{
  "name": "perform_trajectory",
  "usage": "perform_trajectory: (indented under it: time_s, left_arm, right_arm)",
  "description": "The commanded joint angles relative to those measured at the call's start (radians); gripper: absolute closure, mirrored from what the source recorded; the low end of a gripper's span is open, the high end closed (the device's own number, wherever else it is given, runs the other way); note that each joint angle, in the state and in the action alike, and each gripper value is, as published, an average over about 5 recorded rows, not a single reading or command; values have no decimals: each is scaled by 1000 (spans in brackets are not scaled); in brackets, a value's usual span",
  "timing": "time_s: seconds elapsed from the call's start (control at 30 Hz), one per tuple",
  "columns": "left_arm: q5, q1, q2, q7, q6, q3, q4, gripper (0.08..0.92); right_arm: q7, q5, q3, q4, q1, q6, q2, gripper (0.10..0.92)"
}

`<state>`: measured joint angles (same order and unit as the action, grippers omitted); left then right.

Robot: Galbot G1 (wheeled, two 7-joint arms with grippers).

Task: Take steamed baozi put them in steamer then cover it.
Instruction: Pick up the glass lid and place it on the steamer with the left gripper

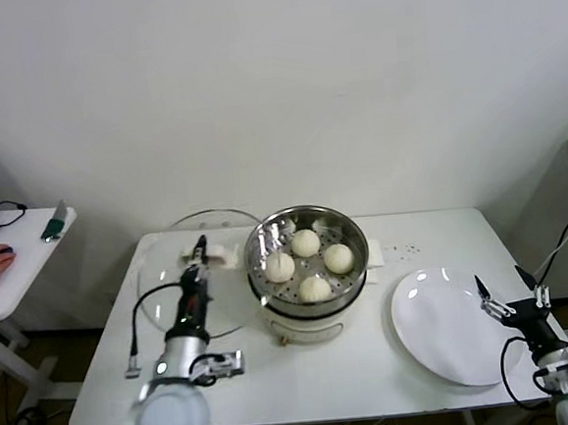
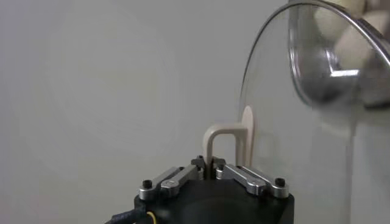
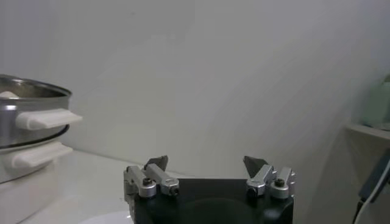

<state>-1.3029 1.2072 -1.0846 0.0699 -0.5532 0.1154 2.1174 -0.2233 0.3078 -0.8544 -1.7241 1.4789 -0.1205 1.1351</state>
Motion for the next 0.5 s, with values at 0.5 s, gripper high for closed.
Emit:
perform_trajectory:
  time_s: [0.5]
  left_arm:
    - [-103,-498,-345,247,-223,-450,-370,851]
  right_arm:
    - [-4,-19,-51,32,8,-21,28,203]
